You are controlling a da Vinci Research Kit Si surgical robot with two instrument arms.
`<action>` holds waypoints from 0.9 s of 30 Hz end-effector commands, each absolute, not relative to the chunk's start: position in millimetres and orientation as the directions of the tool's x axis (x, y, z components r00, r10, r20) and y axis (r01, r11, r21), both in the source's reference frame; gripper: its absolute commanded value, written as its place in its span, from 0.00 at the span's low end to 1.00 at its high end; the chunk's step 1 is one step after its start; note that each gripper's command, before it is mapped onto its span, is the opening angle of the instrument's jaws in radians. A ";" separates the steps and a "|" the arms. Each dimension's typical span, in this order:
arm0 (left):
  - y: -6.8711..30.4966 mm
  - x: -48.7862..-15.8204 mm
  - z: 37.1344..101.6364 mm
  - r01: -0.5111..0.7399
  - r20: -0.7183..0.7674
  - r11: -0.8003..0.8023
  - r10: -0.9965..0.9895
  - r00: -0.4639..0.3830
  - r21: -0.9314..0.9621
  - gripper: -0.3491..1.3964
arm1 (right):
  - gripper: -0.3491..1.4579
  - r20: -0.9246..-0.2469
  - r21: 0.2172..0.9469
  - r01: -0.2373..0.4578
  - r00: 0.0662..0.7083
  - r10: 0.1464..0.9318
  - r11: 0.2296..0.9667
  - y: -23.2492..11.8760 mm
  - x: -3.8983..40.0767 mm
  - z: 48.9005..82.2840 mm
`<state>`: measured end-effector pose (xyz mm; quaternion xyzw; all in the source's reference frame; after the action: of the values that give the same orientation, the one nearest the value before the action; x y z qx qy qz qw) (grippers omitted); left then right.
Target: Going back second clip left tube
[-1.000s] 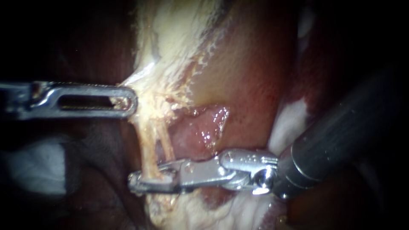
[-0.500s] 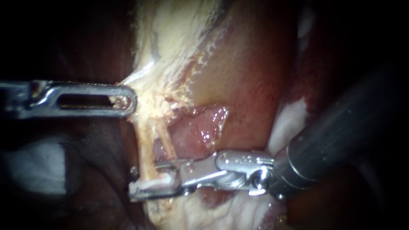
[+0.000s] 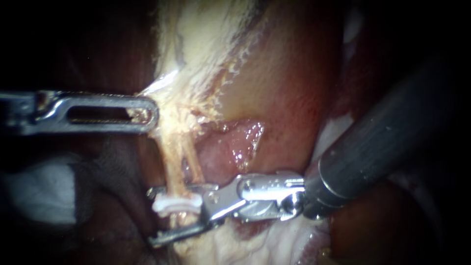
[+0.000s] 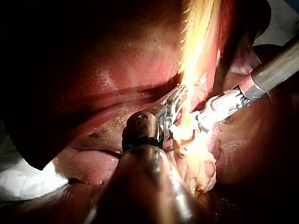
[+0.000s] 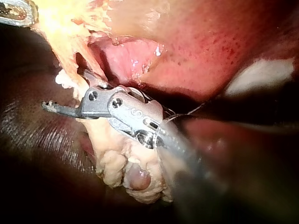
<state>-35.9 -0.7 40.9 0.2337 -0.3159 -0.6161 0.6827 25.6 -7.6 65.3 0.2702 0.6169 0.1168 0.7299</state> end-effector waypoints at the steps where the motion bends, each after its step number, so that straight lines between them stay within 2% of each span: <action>1: -0.7 -35.9 40.8 0.694 0.143 0.132 -0.989 0.041 0.708 0.00 | 0.52 -0.846 0.525 0.166 0.208 0.490 0.835 -7.5 25.5 65.3; 12: -0.8 -35.7 40.8 0.693 0.144 0.132 -0.989 0.042 0.708 0.00 | 0.52 -0.875 0.476 0.184 0.197 0.442 0.860 -6.4 22.2 65.2; 24: -0.8 -35.6 40.9 0.693 0.144 0.133 -0.989 0.043 0.709 0.00 | 0.52 -0.915 0.399 0.232 0.168 0.367 0.887 -3.7 13.4 61.7; 27: -0.8 -35.6 40.9 0.693 0.144 0.133 -0.989 0.043 0.709 0.00 | 0.52 -0.926 0.369 0.217 0.168 0.338 0.904 -3.0 11.5 60.5</action>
<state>-35.5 -0.8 40.8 0.2338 -0.3160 -0.6155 0.6831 11.0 -2.8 60.0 0.2118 0.6444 0.0416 0.7336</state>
